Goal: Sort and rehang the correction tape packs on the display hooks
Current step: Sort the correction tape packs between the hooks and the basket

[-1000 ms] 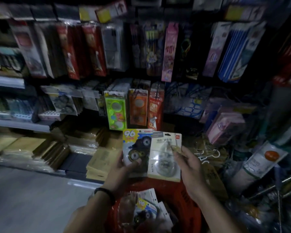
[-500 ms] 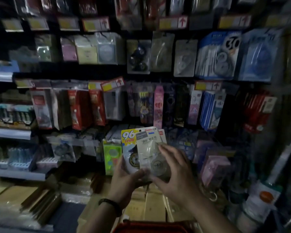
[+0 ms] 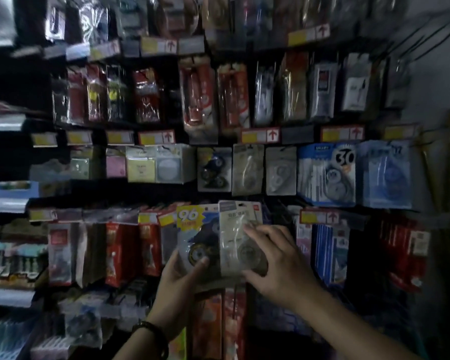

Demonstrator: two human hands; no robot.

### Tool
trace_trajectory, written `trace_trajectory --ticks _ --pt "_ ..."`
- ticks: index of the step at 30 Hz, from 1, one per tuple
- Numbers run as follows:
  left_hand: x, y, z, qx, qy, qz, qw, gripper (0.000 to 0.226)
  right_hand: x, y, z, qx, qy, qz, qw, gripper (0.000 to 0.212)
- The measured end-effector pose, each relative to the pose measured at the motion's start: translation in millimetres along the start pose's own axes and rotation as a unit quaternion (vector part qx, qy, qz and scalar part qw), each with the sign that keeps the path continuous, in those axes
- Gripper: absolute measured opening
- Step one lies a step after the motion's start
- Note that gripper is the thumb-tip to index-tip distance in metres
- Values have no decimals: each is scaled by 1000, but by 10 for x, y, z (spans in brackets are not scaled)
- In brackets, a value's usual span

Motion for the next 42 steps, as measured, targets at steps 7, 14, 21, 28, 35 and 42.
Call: trace_trajectory --ticks 7,14,21,28,35,42 --pt "-113 -579 -347 58 -13 -29 998 38 -108 -902 -238 31 108 -38 993 91" --pt "-138 -924 -412 61 0 -18 998 37 -74 -1444 -368 35 192 -52 979 90" --pt "-186 -1020 -382 58 -10 1 998 47 19 -1590 -432 53 221 -65 972 93" --pt "-220 -1066 -387 54 -16 18 998 47 23 -1596 -397 34 212 -85 973 86" --pt "-137 -1056 -436 68 -19 22 997 41 -25 -1655 -413 25 220 -65 973 76" --pt "-138 -1096 -458 68 -28 14 997 44 77 -1759 -487 59 281 -7 958 78"
Point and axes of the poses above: each hand's wrist, its own y-axis away from the middle knuckle, its own x-axis out of the palm, z = x × y, the point moved 2 cm from there along -y, towards the middle knuckle, and after that the axes turned 4 degrees about x, right-handed, at the moved point
